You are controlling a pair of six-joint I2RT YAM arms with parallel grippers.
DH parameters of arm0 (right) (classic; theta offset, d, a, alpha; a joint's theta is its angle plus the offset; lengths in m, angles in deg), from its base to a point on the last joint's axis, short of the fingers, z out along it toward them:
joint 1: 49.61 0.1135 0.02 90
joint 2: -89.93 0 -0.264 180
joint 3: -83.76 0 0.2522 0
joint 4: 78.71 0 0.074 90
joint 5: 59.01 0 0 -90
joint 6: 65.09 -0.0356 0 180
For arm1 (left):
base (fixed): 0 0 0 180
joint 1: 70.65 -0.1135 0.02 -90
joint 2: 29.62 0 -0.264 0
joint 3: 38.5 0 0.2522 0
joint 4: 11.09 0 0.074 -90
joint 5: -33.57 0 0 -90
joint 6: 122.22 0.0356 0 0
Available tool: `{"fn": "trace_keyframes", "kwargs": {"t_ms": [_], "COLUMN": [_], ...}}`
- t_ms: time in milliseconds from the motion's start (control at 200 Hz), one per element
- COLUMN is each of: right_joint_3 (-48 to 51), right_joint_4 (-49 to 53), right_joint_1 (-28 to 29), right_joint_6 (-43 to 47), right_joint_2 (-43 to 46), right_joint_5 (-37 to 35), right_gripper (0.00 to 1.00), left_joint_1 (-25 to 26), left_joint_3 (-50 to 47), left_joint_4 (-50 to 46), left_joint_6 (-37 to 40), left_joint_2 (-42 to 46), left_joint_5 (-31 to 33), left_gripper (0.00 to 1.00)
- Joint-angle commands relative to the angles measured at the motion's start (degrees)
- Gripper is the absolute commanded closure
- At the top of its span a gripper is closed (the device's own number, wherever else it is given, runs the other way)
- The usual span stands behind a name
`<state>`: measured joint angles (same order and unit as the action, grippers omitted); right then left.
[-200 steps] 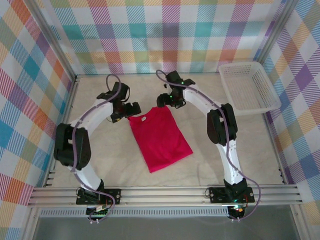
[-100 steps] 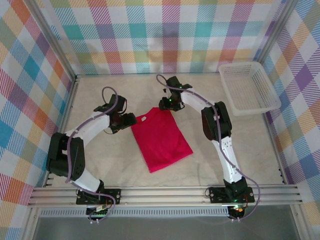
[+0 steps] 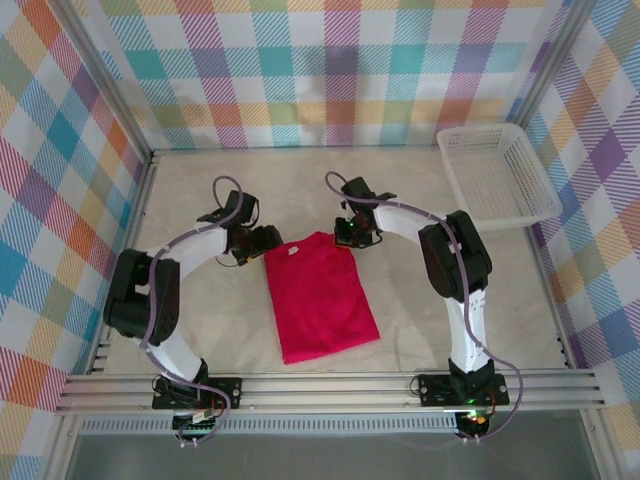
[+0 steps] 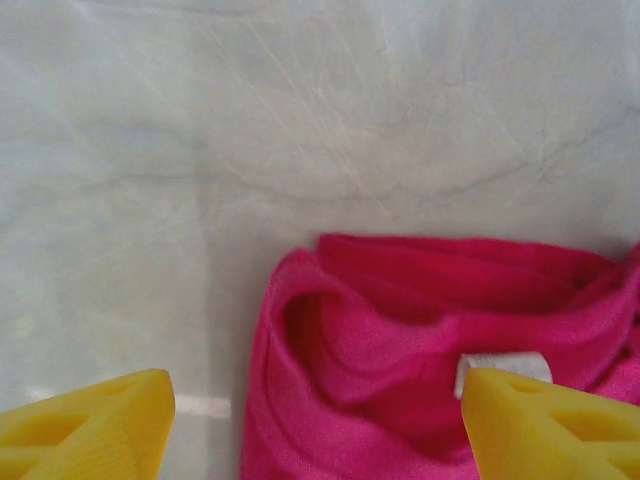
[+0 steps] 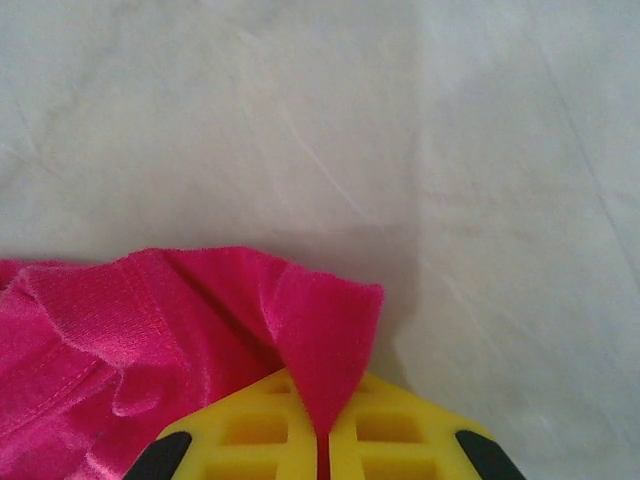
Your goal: Fold the inside-out t-shirt
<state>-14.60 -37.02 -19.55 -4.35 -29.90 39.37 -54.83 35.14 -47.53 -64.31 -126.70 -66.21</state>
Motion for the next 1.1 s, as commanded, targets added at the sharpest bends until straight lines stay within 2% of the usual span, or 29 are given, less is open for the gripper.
{"fn": "trace_keyframes", "kwargs": {"t_ms": [0,185,390,580,765,825,1000,1100], "right_joint_3": [1.83,0.70,-0.59,-2.02,-2.50,-2.50,-3.07,-3.27], "right_joint_4": [0.22,0.86,0.79,1.04,1.86,1.96,2.66,2.99], "right_joint_1": [-0.69,-0.97,-0.97,-0.97,-1.05,-1.14,-1.50,-1.71], "right_joint_6": [-2.82,-2.68,-2.74,-2.91,-2.02,-1.90,-1.51,-1.16], "right_joint_2": [3.17,2.50,0.58,-1.44,-1.71,-1.67,-1.65,-1.37], "right_joint_5": [-3.20,-2.27,-1.37,-0.13,-0.60,-0.74,-0.25,-0.29], "right_gripper": [0.96,0.96,0.96,0.97,0.97,0.96,0.96,0.96], "left_joint_1": [-0.70,-0.63,1.23,5.98,7.28,7.69,8.09,8.00], "left_joint_3": [1.67,1.06,-1.30,-0.15,0.26,1.36,5.54,7.33], "left_joint_4": [4.53,10.09,19.87,21.71,18.82,14.76,2.29,-1.85], "left_joint_6": [-0.55,-3.11,-11.45,-14.09,-13.88,-11.68,-4.38,-1.36], "left_joint_2": [-3.78,-8.29,-11.56,-13.59,-13.61,-12.40,-7.91,-5.93], "left_joint_5": [-6.52,-11.76,-17.65,-16.98,-14.17,-11.22,-2.16,0.41], "left_gripper": [0.28,0.31,0.37,0.46,0.52,0.49,0.30,0.28]}}
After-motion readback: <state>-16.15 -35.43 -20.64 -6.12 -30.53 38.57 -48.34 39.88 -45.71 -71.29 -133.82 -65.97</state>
